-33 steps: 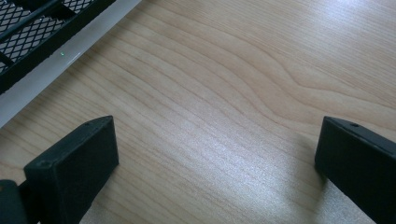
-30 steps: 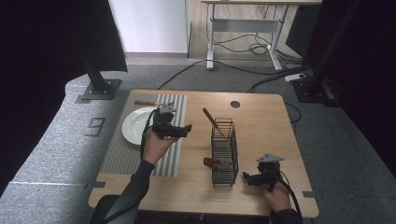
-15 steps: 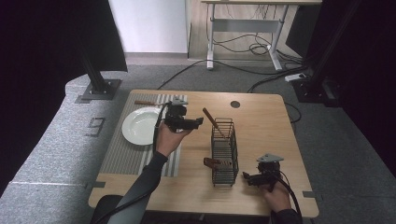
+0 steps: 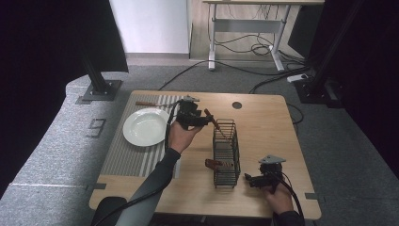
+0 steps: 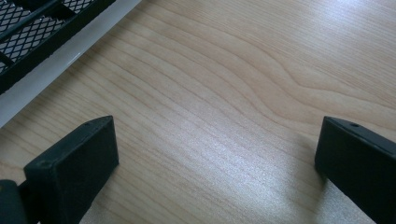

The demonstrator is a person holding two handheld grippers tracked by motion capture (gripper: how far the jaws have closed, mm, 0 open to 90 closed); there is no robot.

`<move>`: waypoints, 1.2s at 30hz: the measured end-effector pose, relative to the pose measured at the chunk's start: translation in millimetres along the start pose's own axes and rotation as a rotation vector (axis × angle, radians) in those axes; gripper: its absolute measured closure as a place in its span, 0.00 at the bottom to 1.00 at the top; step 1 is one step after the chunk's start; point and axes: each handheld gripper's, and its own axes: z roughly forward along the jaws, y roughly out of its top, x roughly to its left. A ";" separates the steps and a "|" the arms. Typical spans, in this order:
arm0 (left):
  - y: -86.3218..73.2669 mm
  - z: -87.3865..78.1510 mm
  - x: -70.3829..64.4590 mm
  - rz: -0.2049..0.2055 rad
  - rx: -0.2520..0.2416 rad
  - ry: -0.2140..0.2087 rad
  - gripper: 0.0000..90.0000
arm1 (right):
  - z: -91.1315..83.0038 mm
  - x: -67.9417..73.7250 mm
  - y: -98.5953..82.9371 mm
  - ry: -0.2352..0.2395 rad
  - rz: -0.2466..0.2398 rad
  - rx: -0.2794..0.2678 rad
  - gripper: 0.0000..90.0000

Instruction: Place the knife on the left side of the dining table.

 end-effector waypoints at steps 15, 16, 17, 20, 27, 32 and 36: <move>4.9 13.2 -0.9 -0.045 -0.006 -0.061 0.76 | -0.1 0.3 -0.1 -0.001 0.002 -0.001 0.00; 5.1 13.0 -0.7 -0.049 -0.007 -0.069 0.76 | -0.1 0.3 -0.1 -0.001 0.002 -0.001 0.00; 5.3 12.7 -0.7 -0.053 -0.009 -0.078 0.77 | -0.1 0.3 -0.1 -0.002 0.001 0.000 0.00; 6.4 11.2 -1.4 -0.057 -0.014 -0.104 0.80 | -0.1 0.3 -0.1 -0.001 0.001 -0.001 0.00; 7.7 7.8 -4.4 -0.062 -0.034 -0.187 0.88 | -0.1 0.3 -0.1 -0.002 0.000 -0.001 0.00; 8.8 3.4 -6.2 -0.054 -0.047 -0.205 0.89 | 0.0 0.3 -0.1 -0.002 0.000 -0.001 0.00; 10.2 -3.2 -6.1 -0.052 -0.065 -0.213 0.89 | -0.1 0.4 -0.1 -0.003 0.000 -0.001 0.00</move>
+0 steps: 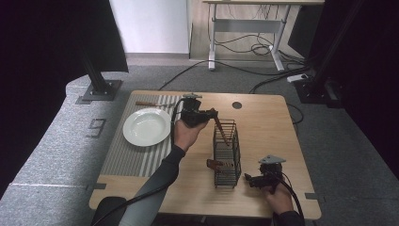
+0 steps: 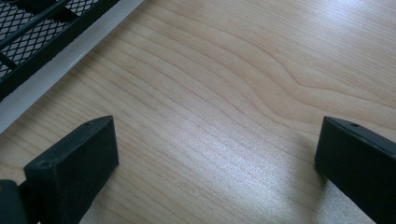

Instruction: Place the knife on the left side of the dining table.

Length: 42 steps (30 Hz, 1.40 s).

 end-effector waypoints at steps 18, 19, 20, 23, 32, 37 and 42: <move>16.4 -58.6 -16.8 0.098 -0.093 0.011 0.89 | 0.0 0.0 0.0 0.000 0.000 0.001 0.00; 16.8 -62.4 -17.5 0.103 -0.097 0.015 0.89 | -0.1 0.0 0.0 0.000 0.000 0.001 0.00; 17.0 -65.9 -18.0 0.107 -0.105 0.020 0.89 | -0.1 0.0 0.0 0.000 0.000 0.001 0.00; 17.4 -76.8 -17.9 0.109 -0.120 0.023 0.89 | -0.2 -0.1 0.1 0.000 0.000 0.002 0.00; 16.3 -105.6 -17.3 0.114 -0.167 0.027 0.89 | -0.2 0.0 0.1 0.000 0.000 0.002 0.00; 13.0 -120.9 -16.1 0.120 -0.186 0.039 0.89 | -0.2 0.0 0.1 0.000 0.000 0.002 0.00; 4.4 -135.5 -9.5 0.112 -0.197 0.062 0.89 | -0.2 0.0 0.1 0.000 0.000 0.002 0.00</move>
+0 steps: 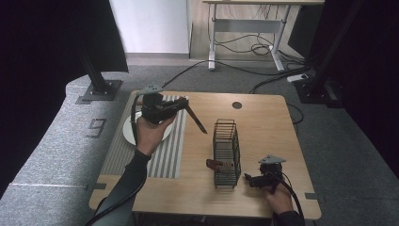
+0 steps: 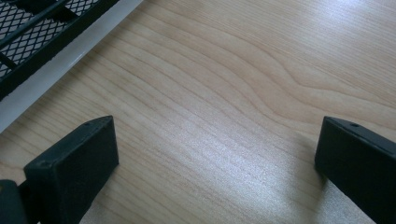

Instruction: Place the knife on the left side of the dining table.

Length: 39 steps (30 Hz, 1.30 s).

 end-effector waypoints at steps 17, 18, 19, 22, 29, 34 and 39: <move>-55.2 -34.6 27.4 -0.044 0.085 0.192 0.89 | 0.0 0.1 0.0 0.000 0.001 0.001 0.00; -58.4 -35.8 28.1 -0.046 0.093 0.203 0.89 | 0.0 0.1 0.0 0.000 0.001 0.000 0.00; -61.5 -37.1 28.9 -0.047 0.100 0.212 0.89 | 0.1 0.1 -0.1 0.000 0.001 -0.001 0.00; -68.4 -40.8 31.2 -0.064 0.111 0.231 0.89 | 0.1 0.0 -0.1 0.000 -0.001 -0.001 0.00; -83.8 -48.4 36.5 -0.103 0.133 0.280 0.89 | 0.1 0.2 -0.2 -0.001 0.002 -0.002 0.00; -97.0 -50.0 44.0 -0.137 0.138 0.290 0.89 | 0.1 0.2 -0.2 -0.002 0.001 -0.002 0.00; -105.9 -53.6 51.9 -0.163 0.126 0.302 0.89 | 0.1 0.1 -0.2 -0.002 0.000 -0.001 0.00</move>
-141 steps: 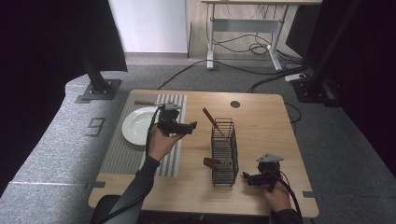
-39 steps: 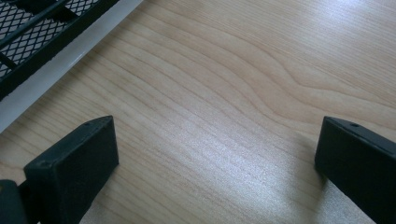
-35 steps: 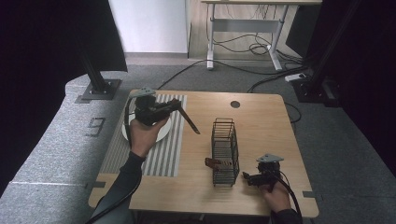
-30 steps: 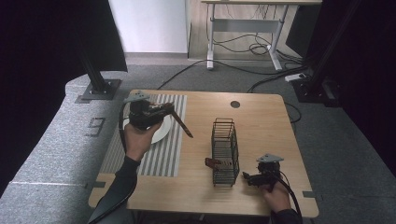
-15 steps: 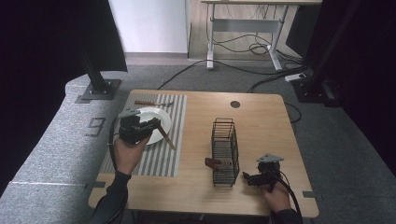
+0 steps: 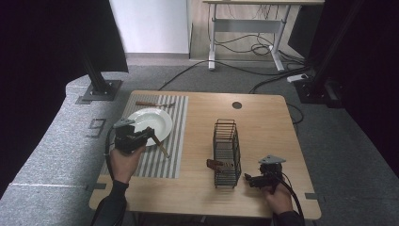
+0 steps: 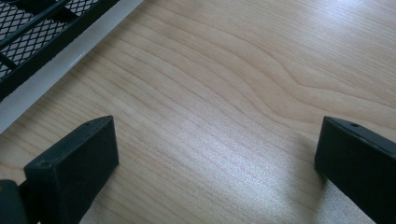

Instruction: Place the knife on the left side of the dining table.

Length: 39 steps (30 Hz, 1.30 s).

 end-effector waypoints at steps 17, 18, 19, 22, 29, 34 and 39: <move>-27.7 -7.9 24.7 0.043 -0.060 0.144 0.78 | 0.0 0.0 0.0 0.000 0.000 0.000 0.00; -28.9 -8.0 25.5 0.042 -0.063 0.147 0.77 | 0.0 0.0 0.0 0.000 0.000 0.000 0.00; -31.0 -8.1 26.9 0.042 -0.068 0.154 0.77 | 0.0 0.0 0.0 0.000 0.000 0.000 0.00; -35.7 -8.3 30.3 0.039 -0.077 0.167 0.75 | 0.0 0.0 0.0 0.000 0.000 0.000 0.00; -46.4 -8.5 38.0 0.022 -0.098 0.187 0.71 | 0.0 0.0 0.0 0.000 0.000 0.000 0.00; -54.8 -8.7 45.5 0.003 -0.110 0.191 0.69 | 0.0 0.0 0.0 0.000 0.000 0.000 0.00; -63.3 -8.6 53.4 -0.019 -0.119 0.189 0.66 | 0.0 0.0 0.0 0.000 0.000 0.000 0.00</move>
